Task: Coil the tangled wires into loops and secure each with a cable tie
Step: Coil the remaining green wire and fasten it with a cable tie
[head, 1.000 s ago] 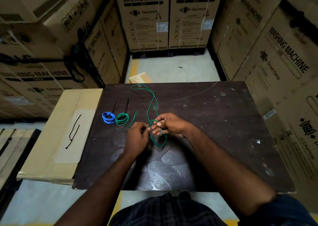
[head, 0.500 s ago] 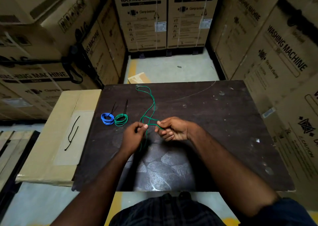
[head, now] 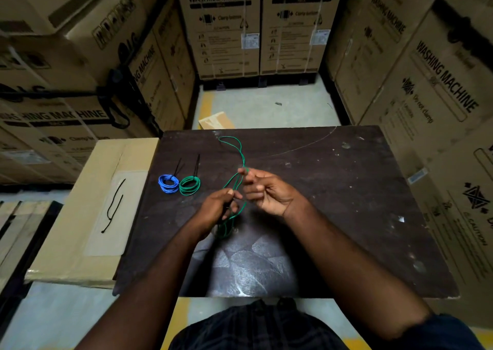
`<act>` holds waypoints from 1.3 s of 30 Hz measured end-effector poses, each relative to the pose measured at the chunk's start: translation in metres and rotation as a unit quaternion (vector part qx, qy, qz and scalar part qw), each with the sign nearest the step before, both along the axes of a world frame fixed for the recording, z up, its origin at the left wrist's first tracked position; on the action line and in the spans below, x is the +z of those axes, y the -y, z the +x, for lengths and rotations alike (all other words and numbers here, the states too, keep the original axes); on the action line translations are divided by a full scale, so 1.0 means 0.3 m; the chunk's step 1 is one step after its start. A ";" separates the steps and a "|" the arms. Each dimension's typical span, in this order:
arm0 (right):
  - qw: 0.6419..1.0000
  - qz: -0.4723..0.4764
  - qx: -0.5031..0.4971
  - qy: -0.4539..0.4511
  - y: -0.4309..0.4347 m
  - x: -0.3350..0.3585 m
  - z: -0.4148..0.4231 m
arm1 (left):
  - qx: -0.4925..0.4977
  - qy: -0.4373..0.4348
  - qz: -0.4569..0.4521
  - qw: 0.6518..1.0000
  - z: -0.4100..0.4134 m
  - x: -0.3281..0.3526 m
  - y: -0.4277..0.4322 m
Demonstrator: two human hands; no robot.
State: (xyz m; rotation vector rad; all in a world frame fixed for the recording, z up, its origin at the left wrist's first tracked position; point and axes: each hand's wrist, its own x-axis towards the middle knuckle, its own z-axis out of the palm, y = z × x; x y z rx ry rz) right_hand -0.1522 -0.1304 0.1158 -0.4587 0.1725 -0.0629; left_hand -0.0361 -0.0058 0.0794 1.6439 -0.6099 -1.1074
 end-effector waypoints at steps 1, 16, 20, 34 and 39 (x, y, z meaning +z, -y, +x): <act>0.999 0.014 -0.048 0.002 0.002 -0.011 0.011 | 0.002 -0.003 0.000 1.000 0.003 0.000 0.006; 0.876 -0.203 -0.381 -0.215 0.110 -0.106 0.048 | -0.054 0.119 0.005 0.991 -0.065 -0.055 -0.052; 0.730 -0.570 -0.268 -0.266 0.098 -0.183 0.019 | -0.048 0.189 -0.036 0.980 -0.058 -0.032 -0.063; 0.869 -0.442 0.077 -0.208 -0.047 -0.089 -0.050 | 0.077 0.348 -0.074 0.931 -0.016 0.069 -0.015; 0.894 -0.395 0.113 -0.180 -0.064 -0.019 -0.088 | 0.088 0.369 -0.075 0.922 -0.018 0.082 0.002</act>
